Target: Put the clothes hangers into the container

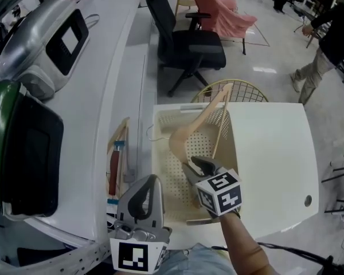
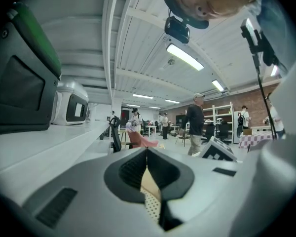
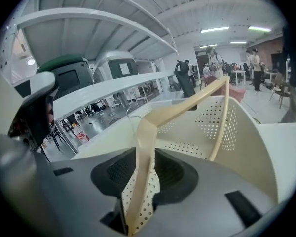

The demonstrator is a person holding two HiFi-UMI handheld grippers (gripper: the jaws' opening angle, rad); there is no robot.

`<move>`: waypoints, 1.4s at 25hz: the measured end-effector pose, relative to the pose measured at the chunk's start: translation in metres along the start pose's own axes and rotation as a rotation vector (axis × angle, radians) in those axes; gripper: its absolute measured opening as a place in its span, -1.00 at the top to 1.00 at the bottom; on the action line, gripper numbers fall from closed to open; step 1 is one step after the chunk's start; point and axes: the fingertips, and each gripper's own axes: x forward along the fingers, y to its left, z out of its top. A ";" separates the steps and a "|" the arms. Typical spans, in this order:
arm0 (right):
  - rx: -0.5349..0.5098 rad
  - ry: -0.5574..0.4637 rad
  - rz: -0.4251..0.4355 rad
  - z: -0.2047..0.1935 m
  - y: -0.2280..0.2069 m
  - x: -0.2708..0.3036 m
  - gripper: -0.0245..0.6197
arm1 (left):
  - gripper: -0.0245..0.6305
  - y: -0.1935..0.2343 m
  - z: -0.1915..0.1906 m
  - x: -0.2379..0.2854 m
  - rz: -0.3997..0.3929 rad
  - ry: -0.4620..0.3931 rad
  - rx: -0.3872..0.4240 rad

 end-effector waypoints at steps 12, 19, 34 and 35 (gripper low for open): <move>-0.104 -0.358 -0.017 0.072 0.029 -0.135 0.68 | 0.89 -0.053 0.046 -0.022 -0.016 -0.111 0.054; -0.212 -0.529 -0.081 0.084 0.047 -0.228 0.86 | 0.89 -0.102 0.080 -0.049 0.006 -0.171 0.121; -0.295 -0.639 -0.188 0.068 0.036 -0.314 0.89 | 0.89 -0.147 0.105 -0.079 0.061 -0.243 0.180; -0.293 -0.642 -0.194 0.068 0.034 -0.317 0.89 | 0.89 -0.146 0.106 -0.080 0.067 -0.245 0.177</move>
